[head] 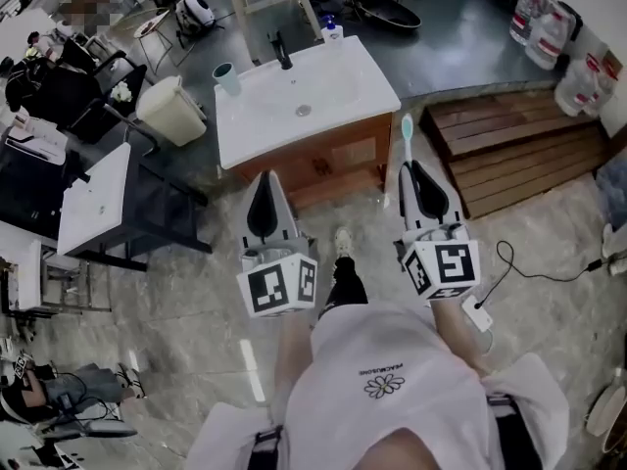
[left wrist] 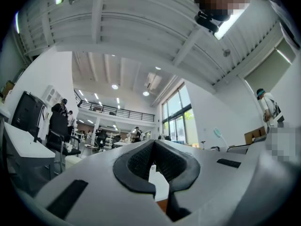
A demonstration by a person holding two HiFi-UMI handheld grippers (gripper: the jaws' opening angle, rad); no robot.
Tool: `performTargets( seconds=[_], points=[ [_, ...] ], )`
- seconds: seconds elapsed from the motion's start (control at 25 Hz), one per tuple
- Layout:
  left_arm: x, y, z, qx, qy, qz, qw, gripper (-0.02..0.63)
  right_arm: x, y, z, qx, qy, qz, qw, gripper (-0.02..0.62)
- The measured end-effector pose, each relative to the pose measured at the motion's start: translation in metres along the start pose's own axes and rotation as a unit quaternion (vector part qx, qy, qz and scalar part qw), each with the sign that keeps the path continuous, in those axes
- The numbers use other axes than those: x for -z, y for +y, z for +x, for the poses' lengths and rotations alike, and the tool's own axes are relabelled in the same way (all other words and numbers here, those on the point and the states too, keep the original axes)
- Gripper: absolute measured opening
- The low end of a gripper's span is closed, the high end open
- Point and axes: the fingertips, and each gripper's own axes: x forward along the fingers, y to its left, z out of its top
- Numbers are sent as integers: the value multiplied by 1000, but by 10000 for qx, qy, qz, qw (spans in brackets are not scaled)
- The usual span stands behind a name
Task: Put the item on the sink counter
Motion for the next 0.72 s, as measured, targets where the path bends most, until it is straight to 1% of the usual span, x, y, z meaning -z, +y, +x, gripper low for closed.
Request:
performTargets(
  seconds=[0.2, 0.4, 0.72],
  points=[
    [12, 26, 64, 109, -15, -102, 9999, 17, -2, -10, 66, 213, -29, -82, 9997, 37],
    [24, 71, 143, 91, 36, -251, 9996, 17, -1, -9, 152, 327, 33, -93, 9994, 37],
    [38, 134, 260, 130, -46, -338, 9993, 17, 3, -6, 279, 451, 192, -244, 9985, 37]
  ],
)
